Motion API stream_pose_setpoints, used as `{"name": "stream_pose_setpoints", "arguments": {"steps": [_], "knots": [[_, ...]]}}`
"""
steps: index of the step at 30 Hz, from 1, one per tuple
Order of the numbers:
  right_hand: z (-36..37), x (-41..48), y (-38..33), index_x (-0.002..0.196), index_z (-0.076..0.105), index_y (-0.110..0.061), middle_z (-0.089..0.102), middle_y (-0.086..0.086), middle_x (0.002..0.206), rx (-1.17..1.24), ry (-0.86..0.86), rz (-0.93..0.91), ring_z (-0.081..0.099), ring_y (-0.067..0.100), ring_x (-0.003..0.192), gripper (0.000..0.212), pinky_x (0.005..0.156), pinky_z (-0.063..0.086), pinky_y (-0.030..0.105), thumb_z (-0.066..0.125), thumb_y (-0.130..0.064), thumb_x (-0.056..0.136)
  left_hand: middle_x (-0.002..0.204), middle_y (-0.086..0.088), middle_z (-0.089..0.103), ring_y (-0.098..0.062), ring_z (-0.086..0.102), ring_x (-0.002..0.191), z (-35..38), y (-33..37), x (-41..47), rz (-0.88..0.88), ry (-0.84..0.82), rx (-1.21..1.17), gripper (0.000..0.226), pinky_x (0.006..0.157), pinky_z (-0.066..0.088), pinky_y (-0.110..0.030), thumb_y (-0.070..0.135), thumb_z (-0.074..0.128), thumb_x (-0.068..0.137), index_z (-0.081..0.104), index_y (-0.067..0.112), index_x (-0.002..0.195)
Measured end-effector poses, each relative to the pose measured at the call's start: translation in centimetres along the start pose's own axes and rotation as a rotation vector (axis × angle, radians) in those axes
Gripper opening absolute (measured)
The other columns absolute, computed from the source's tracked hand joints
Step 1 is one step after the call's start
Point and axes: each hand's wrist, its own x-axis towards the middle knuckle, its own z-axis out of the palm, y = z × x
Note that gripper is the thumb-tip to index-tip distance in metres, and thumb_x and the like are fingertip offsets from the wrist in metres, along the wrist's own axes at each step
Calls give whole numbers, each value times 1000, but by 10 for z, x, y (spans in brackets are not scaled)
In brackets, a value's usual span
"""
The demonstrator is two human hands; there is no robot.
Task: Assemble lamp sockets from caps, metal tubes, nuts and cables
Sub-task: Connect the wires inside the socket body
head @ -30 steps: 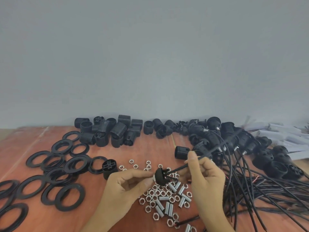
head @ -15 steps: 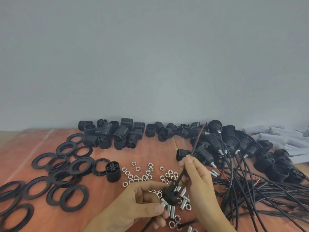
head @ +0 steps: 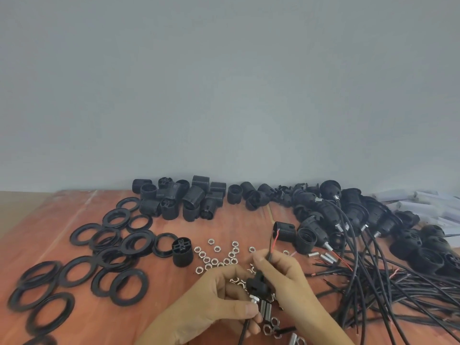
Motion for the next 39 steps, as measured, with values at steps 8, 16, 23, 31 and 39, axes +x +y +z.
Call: {"name": "stream_pose_setpoints", "arguments": {"steps": [8, 16, 23, 31, 39], "knots": [[-7, 3, -5, 79, 71, -14, 31, 1, 52, 65, 222, -101, 27, 11, 47, 27, 45, 27, 25, 59, -39, 82, 83, -23, 68, -30, 68, 69, 1, -2, 2, 27, 97, 41, 37, 63, 55, -34, 6, 79, 79, 62, 6, 112], [-9, 3, -2, 77, 71, -10, 33, 4, 53, -13, 194, -86, 29, 13, 47, 30, 44, 28, 24, 60, -37, 84, 88, -19, 70, -26, 64, 65, 10, -1, 4, 104, 227, 21, 31, 60, 54, -31, 15, 75, 81, 64, 7, 109], [-9, 3, 6, 60, 70, -15, 50, -8, 47, -94, 116, -107, 42, 2, 44, 34, 47, 35, 11, 62, -9, 92, 79, -15, 69, -26, 64, 62, 19, -4, 6, 116, 294, -51, 23, 57, 55, -29, 20, 78, 75, 73, 18, 97], [-5, 1, 7, 76, 73, -19, 58, -2, 56, -70, 136, -101, 43, 6, 47, 12, 46, 36, 16, 73, -10, 84, 84, -1, 69, -20, 54, 48, 20, -2, 4, 42, 317, -16, 35, 32, 36, -20, 43, 74, 74, 66, 15, 93], [7, -3, 9, 75, 74, -16, 63, 5, 65, -145, 116, -220, 52, 18, 55, 25, 53, 43, 29, 63, -35, 86, 77, -5, 65, -22, 56, 45, 19, 1, 3, -9, 353, 71, 18, 29, 30, -19, 32, 59, 94, 59, 17, 84]]}}
